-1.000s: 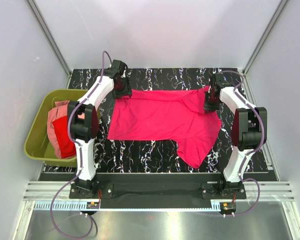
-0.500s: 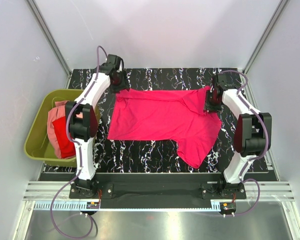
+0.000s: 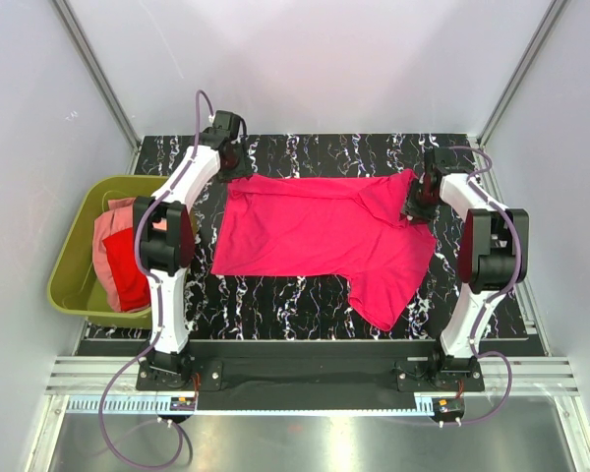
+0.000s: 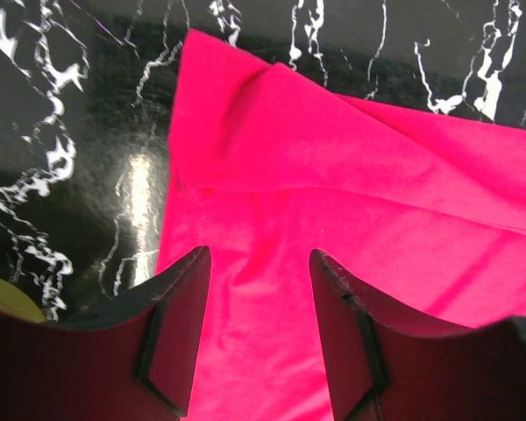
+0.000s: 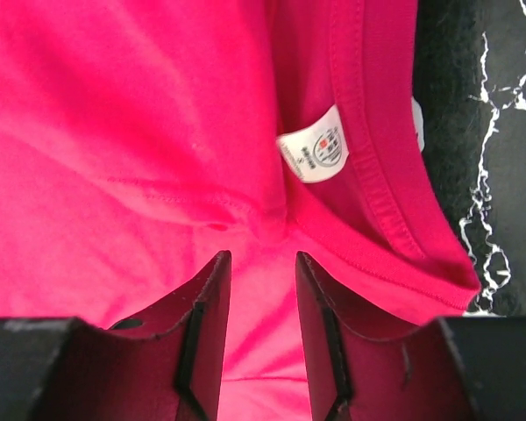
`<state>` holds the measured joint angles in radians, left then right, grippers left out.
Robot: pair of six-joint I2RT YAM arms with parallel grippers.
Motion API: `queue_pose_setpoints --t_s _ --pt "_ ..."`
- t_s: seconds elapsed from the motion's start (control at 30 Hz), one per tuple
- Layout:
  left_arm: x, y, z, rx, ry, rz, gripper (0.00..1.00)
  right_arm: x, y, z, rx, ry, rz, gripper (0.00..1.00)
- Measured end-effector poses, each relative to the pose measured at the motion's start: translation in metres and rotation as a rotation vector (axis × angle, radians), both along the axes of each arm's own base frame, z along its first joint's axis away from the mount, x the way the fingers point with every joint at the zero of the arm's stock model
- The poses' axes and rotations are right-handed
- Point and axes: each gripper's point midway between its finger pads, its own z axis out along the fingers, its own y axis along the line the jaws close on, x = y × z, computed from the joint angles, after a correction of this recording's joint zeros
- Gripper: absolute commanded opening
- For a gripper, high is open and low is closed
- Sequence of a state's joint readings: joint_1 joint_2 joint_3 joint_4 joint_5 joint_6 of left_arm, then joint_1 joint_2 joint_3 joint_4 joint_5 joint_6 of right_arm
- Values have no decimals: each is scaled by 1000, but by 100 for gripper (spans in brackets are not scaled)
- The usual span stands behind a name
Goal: Fold and stack the t-shirts
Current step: Fold the tshirt
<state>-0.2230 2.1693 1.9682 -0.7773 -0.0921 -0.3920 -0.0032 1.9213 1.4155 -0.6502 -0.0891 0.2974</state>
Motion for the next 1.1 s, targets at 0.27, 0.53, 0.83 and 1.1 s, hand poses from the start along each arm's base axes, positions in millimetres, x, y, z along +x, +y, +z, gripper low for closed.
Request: queue_pose_setpoints --t_s 0.27,0.53,0.83,1.1 --pt "4 8 -9 61 -14 -25 55 5 -7 -22 17 28 -33 42" --pt "-5 7 -33 138 15 -108 55 7 -8 -28 13 29 -35 0" --pt "-6 11 -37 260 2 -161 54 10 -18 -27 -18 22 -55 0" --pt "-24 0 -48 277 54 -149 54 12 -25 -29 -19 16 -68 0"
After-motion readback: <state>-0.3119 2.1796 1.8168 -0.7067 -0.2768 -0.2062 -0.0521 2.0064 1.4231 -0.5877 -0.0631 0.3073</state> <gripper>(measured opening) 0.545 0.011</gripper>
